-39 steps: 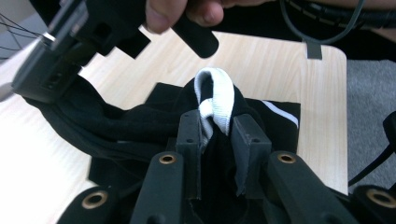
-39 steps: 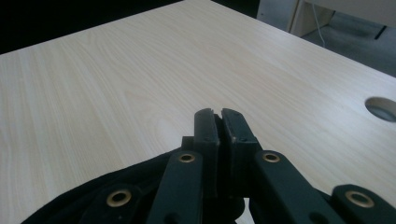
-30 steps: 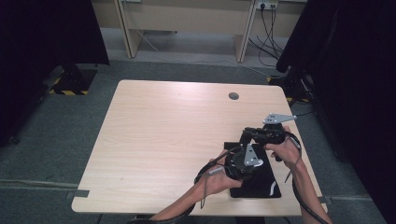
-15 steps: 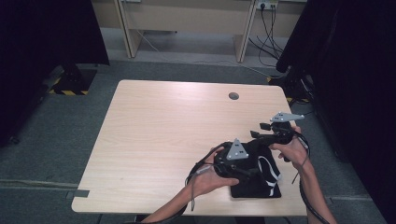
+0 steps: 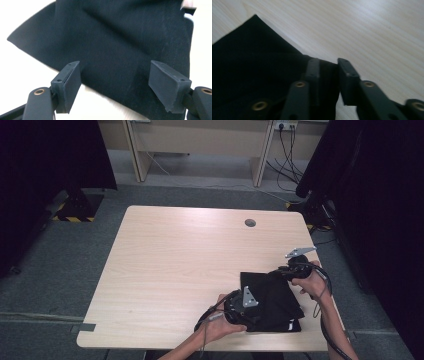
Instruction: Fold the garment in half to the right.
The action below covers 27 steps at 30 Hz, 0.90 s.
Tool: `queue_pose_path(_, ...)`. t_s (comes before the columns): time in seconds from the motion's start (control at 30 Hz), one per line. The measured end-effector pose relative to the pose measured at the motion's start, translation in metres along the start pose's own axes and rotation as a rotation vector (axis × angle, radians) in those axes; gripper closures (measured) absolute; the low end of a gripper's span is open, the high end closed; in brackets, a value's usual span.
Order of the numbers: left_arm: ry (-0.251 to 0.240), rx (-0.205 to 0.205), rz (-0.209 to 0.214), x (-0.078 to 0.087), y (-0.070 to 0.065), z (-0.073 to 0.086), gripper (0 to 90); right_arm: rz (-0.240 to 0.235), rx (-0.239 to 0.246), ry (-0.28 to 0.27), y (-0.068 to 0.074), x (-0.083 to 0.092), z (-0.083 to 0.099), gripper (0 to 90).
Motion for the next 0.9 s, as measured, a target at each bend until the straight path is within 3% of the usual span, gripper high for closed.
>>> queue_pose_path(0.03, 0.004, -0.008, -0.007, 0.001, 0.000, 0.002, 25.7, -0.005, 0.003, 0.003, -0.001, -0.001, 0.001, 82.6)
queue_pose_path(0.1, 0.048, -0.071, -0.056, 0.003, -0.001, 0.010, 27.5, -0.005, 0.015, 0.000, -0.003, -0.002, 0.004, 84.8)
queue_pose_path(0.17, 0.018, -0.046, -0.048, 0.005, -0.002, 0.016, 29.5, 0.010, 0.017, -0.007, -0.006, -0.004, 0.004, 85.2)
queue_pose_path(0.27, 0.029, -0.078, -0.081, 0.011, 0.000, 0.020, 31.2, 0.012, 0.003, -0.003, -0.008, -0.012, 0.006, 85.2)
queue_pose_path(0.4, 0.026, -0.075, -0.082, 0.011, 0.000, 0.021, 31.7, 0.033, -0.003, -0.019, -0.007, -0.016, 0.007, 83.3)
queue_pose_path(0.53, 0.018, -0.049, -0.069, 0.011, 0.002, 0.022, 30.3, 0.053, -0.047, -0.049, -0.005, -0.013, 0.003, 66.1)
queue_pose_path(0.7, 0.017, -0.040, -0.112, 0.022, 0.009, 0.031, 27.2, 0.051, -0.050, -0.134, 0.010, 0.005, -0.005, 45.7)
queue_pose_path(0.77, 0.001, -0.025, -0.102, 0.028, 0.011, 0.035, 26.2, 0.027, -0.046, -0.137, 0.020, 0.012, -0.001, 41.0)
queue_pose_path(0.83, -0.022, 0.000, -0.095, 0.034, 0.014, 0.035, 24.1, 0.035, -0.031, -0.153, 0.029, 0.020, 0.006, 38.5)
queue_pose_path(0.9, -0.049, 0.029, -0.112, 0.039, 0.021, 0.032, 22.8, 0.035, -0.027, -0.152, 0.036, 0.026, 0.016, 37.6)
Point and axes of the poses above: each handheld gripper's, and its own axes: x roughly backward along the jaws, z roughly out of its underside, y roughly to its left, the point moved 6 cm from there along -x, roughly forward along the jaws, and after that the axes turned 7 degrees about y, right-handed, at the moved point
